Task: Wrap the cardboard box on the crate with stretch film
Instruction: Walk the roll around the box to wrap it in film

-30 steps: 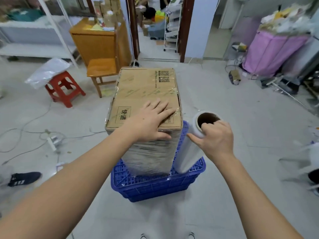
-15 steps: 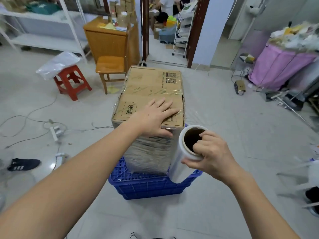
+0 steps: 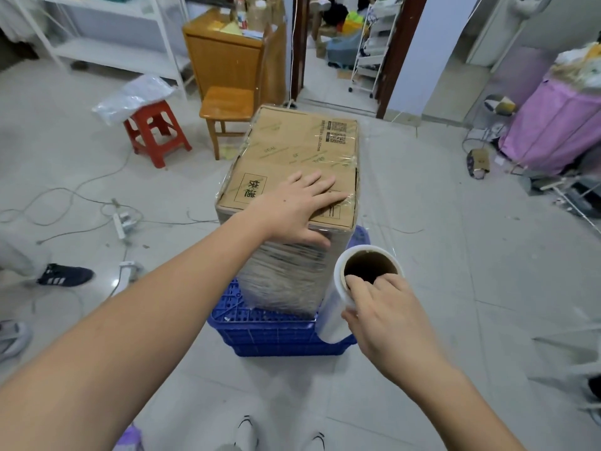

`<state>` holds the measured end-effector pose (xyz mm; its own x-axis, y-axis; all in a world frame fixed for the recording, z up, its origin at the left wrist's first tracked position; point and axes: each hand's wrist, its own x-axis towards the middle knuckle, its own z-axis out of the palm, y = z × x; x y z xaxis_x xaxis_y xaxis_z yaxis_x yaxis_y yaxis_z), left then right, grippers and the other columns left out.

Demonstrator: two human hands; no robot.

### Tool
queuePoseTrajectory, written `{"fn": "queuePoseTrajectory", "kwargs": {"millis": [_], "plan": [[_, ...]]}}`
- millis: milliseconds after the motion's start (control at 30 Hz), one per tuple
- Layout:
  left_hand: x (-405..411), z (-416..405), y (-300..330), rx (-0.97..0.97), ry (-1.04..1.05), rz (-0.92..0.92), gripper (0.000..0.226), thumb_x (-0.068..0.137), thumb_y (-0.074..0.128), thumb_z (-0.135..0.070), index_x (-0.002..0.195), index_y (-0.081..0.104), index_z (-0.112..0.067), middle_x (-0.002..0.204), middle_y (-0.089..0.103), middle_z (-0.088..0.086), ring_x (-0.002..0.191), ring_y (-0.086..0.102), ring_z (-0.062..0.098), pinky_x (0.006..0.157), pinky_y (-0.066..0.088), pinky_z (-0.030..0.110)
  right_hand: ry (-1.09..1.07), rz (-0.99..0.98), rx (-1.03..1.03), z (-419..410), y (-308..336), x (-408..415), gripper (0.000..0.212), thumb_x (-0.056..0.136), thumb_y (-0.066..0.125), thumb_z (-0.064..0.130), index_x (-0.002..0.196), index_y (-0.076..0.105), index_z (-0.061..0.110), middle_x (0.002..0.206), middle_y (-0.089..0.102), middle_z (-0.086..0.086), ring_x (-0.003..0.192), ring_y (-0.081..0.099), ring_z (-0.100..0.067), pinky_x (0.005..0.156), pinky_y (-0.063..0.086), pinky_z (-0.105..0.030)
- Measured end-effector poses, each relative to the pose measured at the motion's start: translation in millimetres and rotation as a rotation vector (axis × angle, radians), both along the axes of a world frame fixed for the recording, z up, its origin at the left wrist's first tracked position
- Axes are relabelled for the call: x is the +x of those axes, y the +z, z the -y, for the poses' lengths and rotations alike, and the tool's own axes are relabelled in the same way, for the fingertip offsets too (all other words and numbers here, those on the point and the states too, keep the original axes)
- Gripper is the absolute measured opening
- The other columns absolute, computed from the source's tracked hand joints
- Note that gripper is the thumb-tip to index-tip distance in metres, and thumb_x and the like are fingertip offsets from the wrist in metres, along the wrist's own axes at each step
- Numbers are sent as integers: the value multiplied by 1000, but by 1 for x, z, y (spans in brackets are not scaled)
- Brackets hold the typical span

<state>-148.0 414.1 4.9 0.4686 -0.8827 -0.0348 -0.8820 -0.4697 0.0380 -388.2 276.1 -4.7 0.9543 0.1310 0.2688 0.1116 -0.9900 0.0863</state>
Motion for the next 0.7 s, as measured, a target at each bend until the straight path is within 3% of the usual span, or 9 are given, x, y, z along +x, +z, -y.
{"fn": "queuePoseTrajectory", "kwargs": {"millis": [133,233,333,400,567,700], "plan": [[-1,1,0,-25,-6,2,104,80,49,-87,163,7,-40,173,6,1,159,3,26,128,4,49,-168,-4,69,-15,14,3,49,83,57,64,68,40,21,49,38,8,46,28,-18,57,35,-32],[-2,0,0,-23,-1,19,103,82,49,-86,163,6,-39,173,6,1,159,4,25,128,5,50,-281,-48,76,-28,21,5,48,85,63,57,69,35,22,53,34,8,46,30,-17,54,28,-29],[-3,-1,1,-25,2,22,102,84,50,-85,164,8,-38,173,7,1,159,5,26,128,6,50,-493,-241,190,-39,25,8,29,99,45,46,87,36,21,73,51,3,65,44,-22,59,31,-33],[-4,-3,1,-40,-5,17,100,84,52,-83,163,11,-37,172,10,1,158,7,26,128,8,52,-625,-281,259,-47,25,12,24,98,42,42,92,35,20,71,48,5,63,46,-22,57,32,-34],[-4,-4,0,-138,-5,7,97,78,65,-79,156,33,-31,162,34,0,148,30,25,125,15,52,-958,-163,106,-53,13,32,69,79,34,88,74,41,19,57,47,3,55,50,-21,50,36,-29],[-4,-3,-2,-162,-16,51,91,74,67,-81,144,46,-28,141,47,0,133,43,25,118,27,51,-984,-133,67,-55,8,35,68,78,37,86,64,35,20,53,43,1,51,45,-22,50,34,-27]]}}
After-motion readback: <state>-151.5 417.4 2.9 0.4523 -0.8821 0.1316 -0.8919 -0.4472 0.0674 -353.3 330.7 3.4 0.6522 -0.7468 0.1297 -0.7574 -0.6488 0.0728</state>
